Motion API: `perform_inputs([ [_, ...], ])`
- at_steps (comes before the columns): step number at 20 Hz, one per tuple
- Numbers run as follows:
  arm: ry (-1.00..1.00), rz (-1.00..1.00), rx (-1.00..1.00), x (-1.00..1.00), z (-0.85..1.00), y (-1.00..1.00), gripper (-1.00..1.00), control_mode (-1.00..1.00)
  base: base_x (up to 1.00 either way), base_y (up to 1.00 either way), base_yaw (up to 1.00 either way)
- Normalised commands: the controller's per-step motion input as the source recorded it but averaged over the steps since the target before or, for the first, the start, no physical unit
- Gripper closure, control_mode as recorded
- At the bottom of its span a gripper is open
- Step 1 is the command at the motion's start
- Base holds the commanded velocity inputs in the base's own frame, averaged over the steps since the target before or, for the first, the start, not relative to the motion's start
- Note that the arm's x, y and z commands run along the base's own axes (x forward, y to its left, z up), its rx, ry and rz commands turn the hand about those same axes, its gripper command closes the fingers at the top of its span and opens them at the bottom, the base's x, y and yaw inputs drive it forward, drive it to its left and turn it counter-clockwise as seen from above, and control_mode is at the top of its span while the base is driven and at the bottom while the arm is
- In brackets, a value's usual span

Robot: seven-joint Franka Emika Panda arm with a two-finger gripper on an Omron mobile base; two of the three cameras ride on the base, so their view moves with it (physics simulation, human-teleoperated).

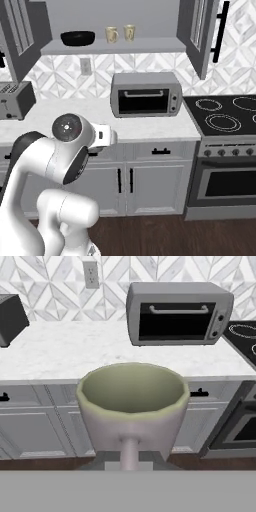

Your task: Gather all objects into one cabinet and sort the glasses and bowls to opposite sides.

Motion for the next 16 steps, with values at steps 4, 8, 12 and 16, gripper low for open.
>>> perform_inputs([
  [4, 0.00, 0.00, 0.00, 0.00, 0.00, 0.00, 1.00, 1.00, 0.77, 0.14, 0.13],
  [8, 0.00, 0.00, 0.00, 0.00, 0.00, 0.00, 1.00, 1.00, 0.64, 0.01, 0.16],
  [12, 0.00, 0.00, 0.00, 0.00, 0.00, 0.00, 1.00, 1.00, 0.34, 0.00, 0.10],
  [16, 0.00, 0.00, 0.00, 0.00, 0.00, 0.00, 1.00, 1.00, 0.06, -0.01, 0.07],
])
